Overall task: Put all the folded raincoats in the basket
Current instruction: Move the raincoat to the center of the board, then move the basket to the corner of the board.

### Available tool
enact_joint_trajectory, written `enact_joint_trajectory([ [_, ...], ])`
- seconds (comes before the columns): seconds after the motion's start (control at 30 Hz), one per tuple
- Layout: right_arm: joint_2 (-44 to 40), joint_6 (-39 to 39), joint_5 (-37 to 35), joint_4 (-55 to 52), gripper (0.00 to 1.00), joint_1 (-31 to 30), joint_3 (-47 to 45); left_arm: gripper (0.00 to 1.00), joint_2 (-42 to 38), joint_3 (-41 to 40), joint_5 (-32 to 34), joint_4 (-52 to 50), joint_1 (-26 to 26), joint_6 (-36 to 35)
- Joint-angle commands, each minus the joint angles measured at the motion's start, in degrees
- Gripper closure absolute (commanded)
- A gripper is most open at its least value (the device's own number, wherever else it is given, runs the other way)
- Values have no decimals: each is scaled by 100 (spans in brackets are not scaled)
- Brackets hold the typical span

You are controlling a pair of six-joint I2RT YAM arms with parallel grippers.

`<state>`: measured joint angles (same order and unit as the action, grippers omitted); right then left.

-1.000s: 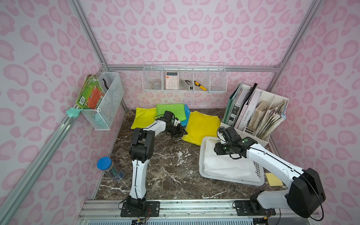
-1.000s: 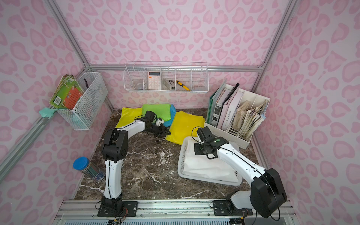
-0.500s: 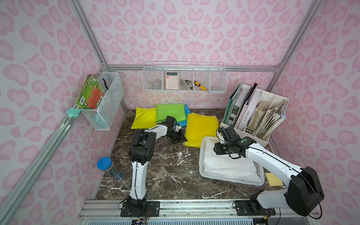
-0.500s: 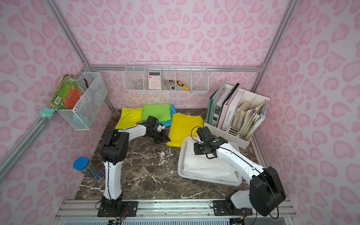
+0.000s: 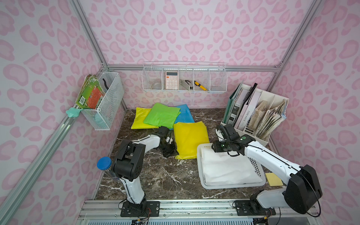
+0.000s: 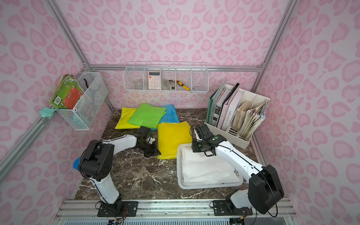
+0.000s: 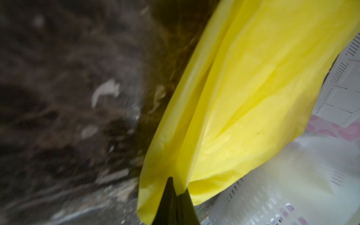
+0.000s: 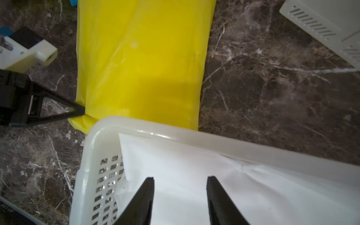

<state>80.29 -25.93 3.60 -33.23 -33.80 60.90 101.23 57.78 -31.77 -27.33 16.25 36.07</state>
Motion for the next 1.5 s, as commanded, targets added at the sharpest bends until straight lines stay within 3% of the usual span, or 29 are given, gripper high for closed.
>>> enact_joint_trajectory([
  [0.0,39,-125,49,-80,53,-118,257,100,-589,-416,308,-461,133,161],
  [0.17,158,-457,238,98,53,-544,518,100,-1122,-801,424,-550,537,441],
  [0.47,901,-964,595,469,53,-1704,925,100,-928,-651,975,-445,1527,1176],
  [0.7,1058,-1170,675,515,54,-1831,627,100,-1189,-928,1185,-493,1999,1704],
  [0.83,1098,-1095,673,439,54,-1822,493,90,-1197,-775,1283,-624,2280,1751],
  [0.93,1329,-1009,436,7,55,-1763,546,78,-1355,-682,1461,-783,2310,1763],
  [1.03,1404,-968,-263,-491,56,-1627,557,67,-1521,-427,1667,-1175,2295,1654],
  [1.17,1200,-823,-637,-674,56,-1095,321,56,-1626,-27,1944,-1749,2286,1391],
  [1.3,847,-749,-407,-345,53,-748,196,51,-1628,433,2172,-2158,2092,1235],
  [1.47,802,-1142,258,149,48,-1013,188,52,-1406,896,2007,-2287,1452,745],
])
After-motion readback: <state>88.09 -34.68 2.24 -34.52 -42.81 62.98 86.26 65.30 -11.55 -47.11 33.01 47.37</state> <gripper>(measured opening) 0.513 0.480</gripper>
